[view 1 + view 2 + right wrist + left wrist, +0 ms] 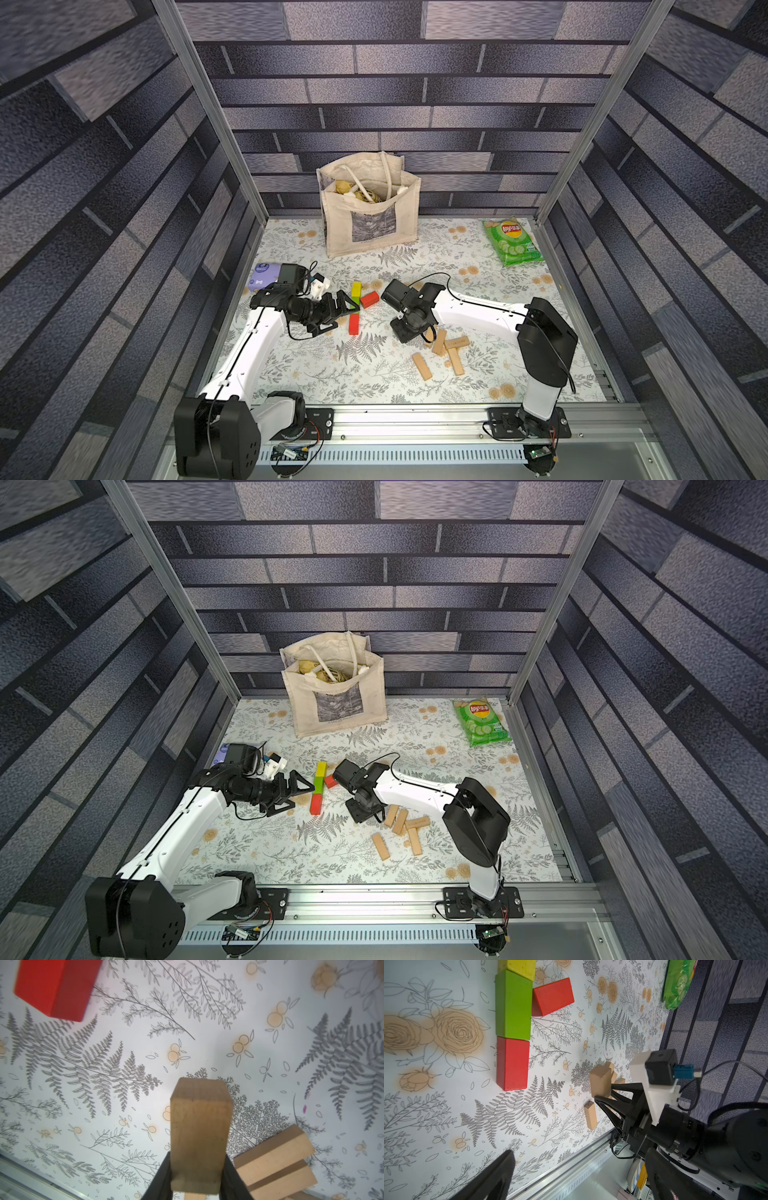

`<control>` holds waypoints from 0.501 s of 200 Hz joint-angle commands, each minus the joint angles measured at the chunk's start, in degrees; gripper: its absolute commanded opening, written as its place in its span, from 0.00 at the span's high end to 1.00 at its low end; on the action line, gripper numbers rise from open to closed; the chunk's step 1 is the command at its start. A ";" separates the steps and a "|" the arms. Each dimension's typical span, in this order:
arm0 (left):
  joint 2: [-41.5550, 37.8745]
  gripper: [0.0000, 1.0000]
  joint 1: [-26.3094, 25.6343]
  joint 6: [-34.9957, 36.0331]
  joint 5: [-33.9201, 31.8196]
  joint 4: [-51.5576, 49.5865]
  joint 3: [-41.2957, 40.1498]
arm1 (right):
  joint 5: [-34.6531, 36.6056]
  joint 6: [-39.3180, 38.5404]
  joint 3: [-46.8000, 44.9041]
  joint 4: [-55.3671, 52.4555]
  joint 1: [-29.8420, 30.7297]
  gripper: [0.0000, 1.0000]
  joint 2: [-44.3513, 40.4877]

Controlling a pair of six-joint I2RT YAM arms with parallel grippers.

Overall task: Assemble the letter k with building blocks
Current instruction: Pick up the building block from the center of the board, then assemble the building block at the center of the board.

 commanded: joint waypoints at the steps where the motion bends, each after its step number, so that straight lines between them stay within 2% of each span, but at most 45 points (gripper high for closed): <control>1: 2.27 0.00 2.71 3.38 4.90 -0.15 2.39 | -3.69 -15.01 4.16 -2.06 -1.46 0.80 -0.73; 36: 3.05 0.00 9.89 1.77 8.39 3.74 -1.94 | -9.24 -23.63 6.57 -0.46 -2.66 0.80 2.39; 69: -0.02 0.00 12.46 1.59 3.45 4.33 -5.52 | -10.00 -24.69 6.45 0.89 -2.94 0.79 4.35; 100: -0.40 0.00 13.96 1.53 4.50 5.68 -5.89 | -9.79 -24.24 7.50 1.54 -2.87 0.80 7.37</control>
